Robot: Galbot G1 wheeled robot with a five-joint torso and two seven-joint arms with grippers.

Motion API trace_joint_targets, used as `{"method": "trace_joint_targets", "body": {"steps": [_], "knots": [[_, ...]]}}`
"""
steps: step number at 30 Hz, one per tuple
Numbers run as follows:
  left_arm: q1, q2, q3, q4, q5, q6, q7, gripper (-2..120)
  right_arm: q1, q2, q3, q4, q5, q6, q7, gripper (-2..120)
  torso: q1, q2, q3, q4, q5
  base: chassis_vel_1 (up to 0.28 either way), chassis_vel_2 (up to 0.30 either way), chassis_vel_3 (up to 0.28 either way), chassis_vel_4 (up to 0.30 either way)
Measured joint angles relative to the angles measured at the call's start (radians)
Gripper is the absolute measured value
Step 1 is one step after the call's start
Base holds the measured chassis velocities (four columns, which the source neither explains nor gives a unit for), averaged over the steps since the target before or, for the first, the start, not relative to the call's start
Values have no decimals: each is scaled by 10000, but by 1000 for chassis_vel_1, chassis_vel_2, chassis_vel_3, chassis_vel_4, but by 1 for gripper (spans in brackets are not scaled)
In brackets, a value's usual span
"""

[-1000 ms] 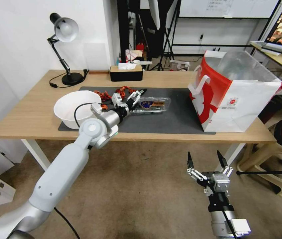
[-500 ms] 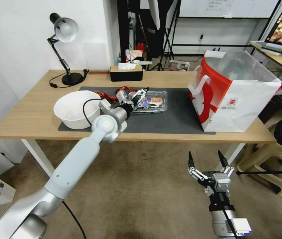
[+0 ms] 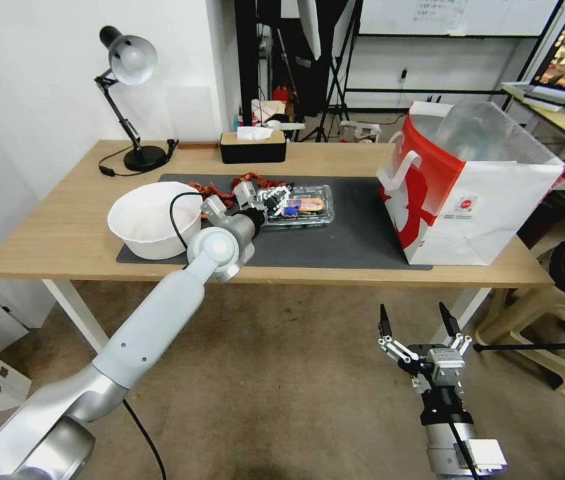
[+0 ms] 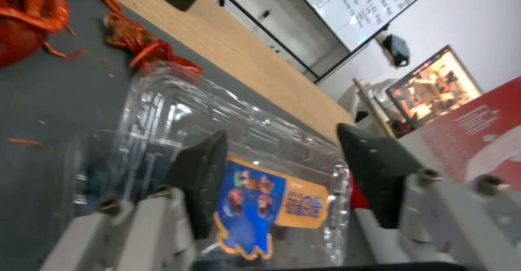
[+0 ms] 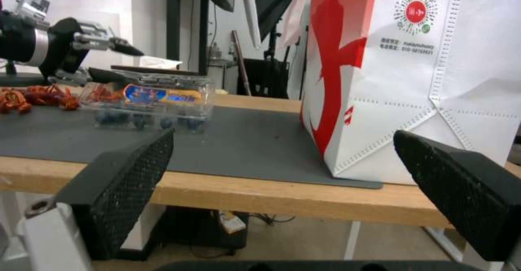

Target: Close the takeout container lid, then place the container into the takeout bag.

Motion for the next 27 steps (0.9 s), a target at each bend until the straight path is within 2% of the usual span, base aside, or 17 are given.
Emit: {"method": "trace_joint_targets", "body": {"steps": [3, 4, 7, 8, 11, 12, 13, 27], "knots": [[-45, 73, 142, 69, 399, 126, -93, 34, 2, 0, -18, -13, -4, 13, -3, 100, 0, 0, 0, 1, 0, 0, 0, 0, 0], [-45, 73, 142, 69, 399, 126, -93, 34, 2, 0, -18, -13, -4, 13, -3, 100, 0, 0, 0, 1, 0, 0, 0, 0, 0], [-65, 85, 250, 128, 708, 149, -132, 21, 25, 0, -29, -33, -13, 14, -8, 100, 1, 0, 0, 0, 0, 0, 0, 0, 0], [-65, 85, 250, 128, 708, 149, -132, 21, 25, 0, -29, -33, -13, 14, -8, 100, 1, 0, 0, 0, 0, 0, 0, 0, 0], [-95, 82, 300, 179, 825, 158, -148, 7, 36, 0, -33, -46, -14, 14, -10, 100, 0, 0, 0, 1, 0, 0, 0, 0, 0], [-95, 82, 300, 179, 825, 158, -148, 7, 36, 0, -33, -46, -14, 14, -10, 100, 0, 0, 0, 1, 0, 0, 0, 0, 0], [-116, 83, 313, 203, 866, 166, -151, 1, 32, 0, -32, -47, -14, 14, -12, 100, 1, 0, 0, 0, 0, 0, 0, 0, 0], [-326, -11, 405, 617, 1215, 321, -472, 0, 116, 0, 21, -51, 85, 47, -34, 100, 1, -1, 0, 0, 0, 0, 0, 0, 0]]}}
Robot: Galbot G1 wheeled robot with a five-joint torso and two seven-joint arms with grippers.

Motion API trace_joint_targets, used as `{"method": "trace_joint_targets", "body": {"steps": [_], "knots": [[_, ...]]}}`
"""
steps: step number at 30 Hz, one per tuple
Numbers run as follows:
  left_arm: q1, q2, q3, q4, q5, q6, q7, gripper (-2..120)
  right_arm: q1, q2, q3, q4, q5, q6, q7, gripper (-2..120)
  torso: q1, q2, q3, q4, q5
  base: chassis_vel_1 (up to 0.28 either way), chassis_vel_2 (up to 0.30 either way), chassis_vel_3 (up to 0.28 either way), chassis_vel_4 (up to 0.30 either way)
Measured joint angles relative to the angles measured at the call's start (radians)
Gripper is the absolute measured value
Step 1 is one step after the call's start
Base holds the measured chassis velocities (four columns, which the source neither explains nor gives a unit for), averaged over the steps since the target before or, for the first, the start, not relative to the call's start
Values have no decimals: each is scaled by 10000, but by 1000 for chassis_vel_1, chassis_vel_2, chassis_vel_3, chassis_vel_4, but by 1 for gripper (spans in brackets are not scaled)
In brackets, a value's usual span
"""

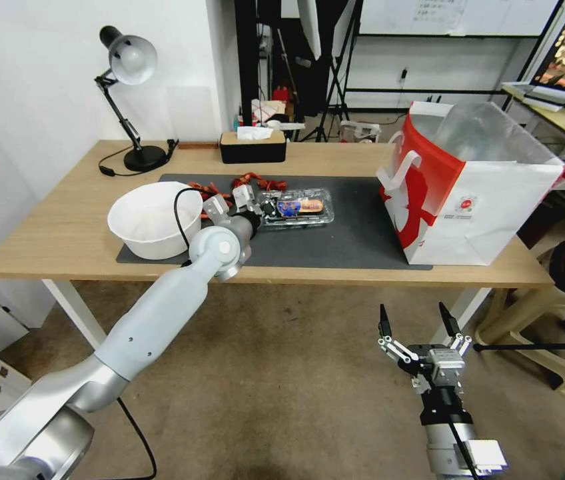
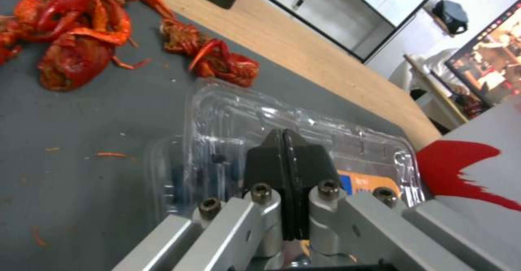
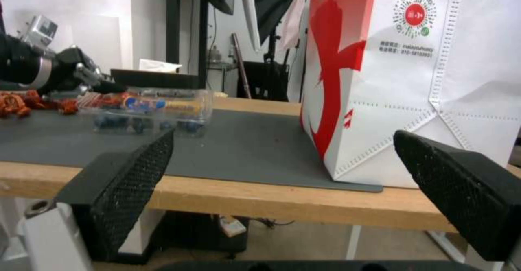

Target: Close the takeout container lid, then place the container into the takeout bag.

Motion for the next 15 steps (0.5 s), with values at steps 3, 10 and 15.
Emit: {"method": "trace_joint_targets", "body": {"steps": [3, 10, 15], "knots": [[-41, 12, 18, 76, 27, 44, -32, 0, 76, 0, -9, 2, 169, -64, -37, 100, 0, 0, 0, 0, 0, 0, 0, 0, 0], [-123, 58, 51, 188, 91, 184, -75, 0, 604, 1, 44, 139, 1400, -691, -157, 100, 0, 0, 0, 1, 0, 0, 0, 0, 0], [-139, 82, 87, 207, 96, 258, -89, 0, 1653, -667, 81, -113, 3256, -1335, -533, 100, 1, -2, 0, 0, 1, 0, 0, 0, 0]]}}
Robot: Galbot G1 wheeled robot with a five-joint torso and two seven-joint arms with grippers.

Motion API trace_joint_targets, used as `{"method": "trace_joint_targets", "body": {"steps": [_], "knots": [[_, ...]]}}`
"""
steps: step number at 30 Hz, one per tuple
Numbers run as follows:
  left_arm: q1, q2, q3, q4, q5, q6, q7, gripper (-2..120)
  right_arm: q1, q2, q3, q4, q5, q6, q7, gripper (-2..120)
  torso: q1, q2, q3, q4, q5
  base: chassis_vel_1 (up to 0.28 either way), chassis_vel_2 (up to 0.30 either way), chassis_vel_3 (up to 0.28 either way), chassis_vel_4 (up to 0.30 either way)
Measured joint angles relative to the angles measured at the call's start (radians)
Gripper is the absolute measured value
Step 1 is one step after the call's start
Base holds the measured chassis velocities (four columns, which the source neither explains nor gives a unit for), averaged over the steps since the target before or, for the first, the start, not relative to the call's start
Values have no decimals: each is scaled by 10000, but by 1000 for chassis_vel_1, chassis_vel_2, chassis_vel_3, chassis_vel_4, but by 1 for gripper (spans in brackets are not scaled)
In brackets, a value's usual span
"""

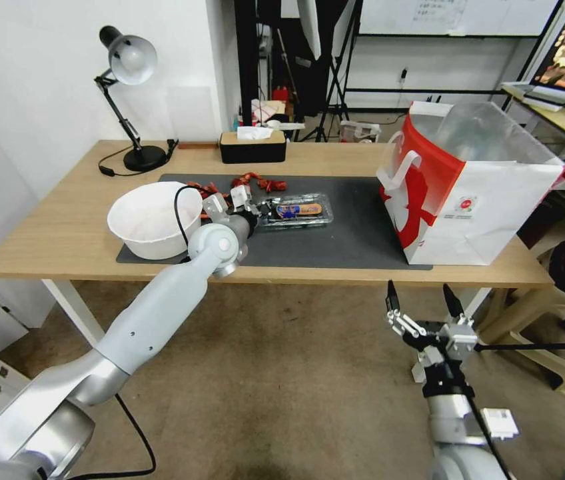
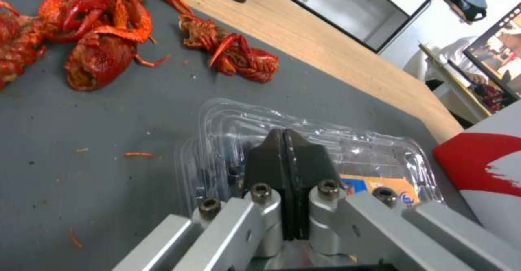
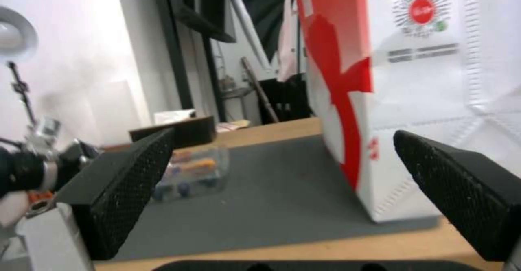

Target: Close the takeout container lid, then place the container into the takeout bag.

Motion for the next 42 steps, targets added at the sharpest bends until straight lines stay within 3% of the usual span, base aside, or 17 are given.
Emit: {"method": "trace_joint_targets", "body": {"steps": [1, 12, 22, 30, 42], "knots": [[-2, 6, 12, -1, -1, 17, -11, 0, 520, -410, -73, -175, 683, -262, -4, 100, 1, 0, 0, 1, 0, 0, 0, 0, 0], [67, 73, 8, 18, -16, 38, -35, 0, 2182, -1795, -587, -927, 3299, -1429, 688, 100, 2, 0, 0, 0, 0, 0, 0, 0, 0], [65, 129, -52, 101, -46, 27, -4, 0, 3424, -2800, -1034, -1560, 4811, -2726, 1325, 100, 2, 1, -1, 0, 0, 0, 0, 0, 0], [59, 163, -54, 80, -130, 27, 30, 0, 4414, -3157, -1346, -1920, 6170, -3939, 1755, 100, 0, 1, 0, 2, -1, 0, 0, 0, 0], [-24, 221, 17, 131, -266, 46, 51, 0, 5468, -3723, -2098, -2015, 6922, -5848, 2857, 100, 0, 2, 0, 1, -1, 0, 0, 0, 0]]}}
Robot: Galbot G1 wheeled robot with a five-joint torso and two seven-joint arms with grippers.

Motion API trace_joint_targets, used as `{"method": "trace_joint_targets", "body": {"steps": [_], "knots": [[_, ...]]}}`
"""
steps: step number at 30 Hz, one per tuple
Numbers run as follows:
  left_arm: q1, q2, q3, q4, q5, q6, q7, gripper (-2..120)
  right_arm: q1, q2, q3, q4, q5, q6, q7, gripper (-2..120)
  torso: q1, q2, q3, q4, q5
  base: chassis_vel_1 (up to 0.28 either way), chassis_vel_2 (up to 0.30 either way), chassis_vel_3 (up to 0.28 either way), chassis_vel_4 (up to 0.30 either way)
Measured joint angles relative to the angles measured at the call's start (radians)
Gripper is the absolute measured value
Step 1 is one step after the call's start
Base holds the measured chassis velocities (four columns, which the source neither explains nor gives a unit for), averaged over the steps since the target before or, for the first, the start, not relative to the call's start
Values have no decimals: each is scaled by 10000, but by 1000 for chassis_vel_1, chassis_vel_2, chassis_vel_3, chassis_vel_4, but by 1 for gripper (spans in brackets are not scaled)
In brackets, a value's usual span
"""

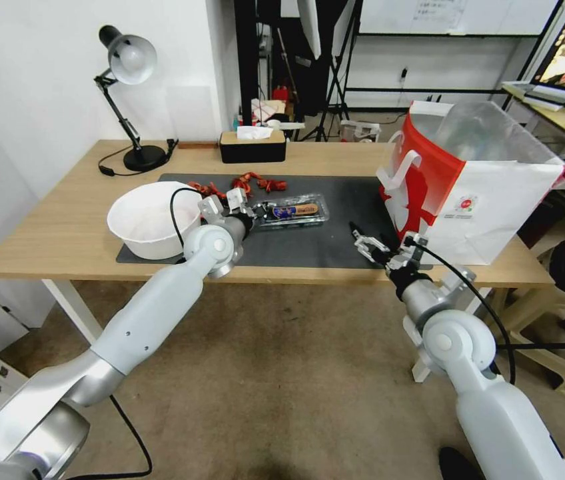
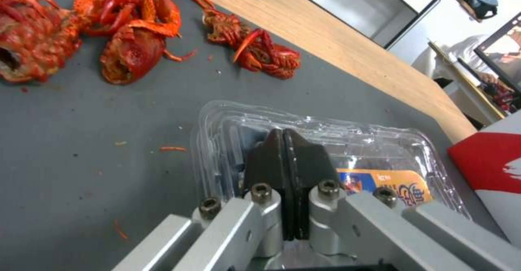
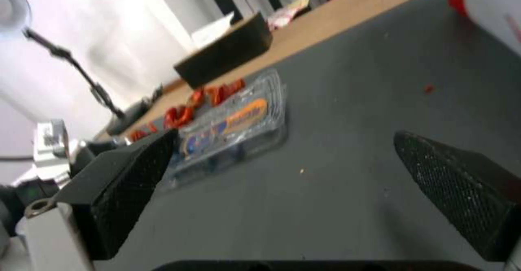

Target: Close the takeout container lid, then place the container into the takeout bag.

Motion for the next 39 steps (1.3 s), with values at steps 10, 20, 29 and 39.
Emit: {"method": "trace_joint_targets", "body": {"steps": [10, 20, 29, 39], "knots": [[-36, -12, 1, 39, -25, 29, -17, 0, 799, -378, -317, -204, 248, -1473, 652, 100, 0, 0, 0, -1, 0, 0, 0, 0, 0], [30, 0, -22, 42, -30, 38, 13, 0, 1484, -624, -524, -663, 607, -2288, 712, 100, 0, 0, -2, -3, 0, 0, 0, 0, 0], [137, 58, -69, -135, -79, 62, 11, 0, 2372, -876, -967, -1386, 1113, -2535, 818, 100, 0, 0, -1, -1, 0, 0, 0, 0, 0], [191, 192, -148, -268, -123, 102, 7, 0, 3365, -925, -1504, -2028, 1280, -2580, 757, 100, 0, 0, 0, -1, 1, 0, 0, 0, 0]]}}
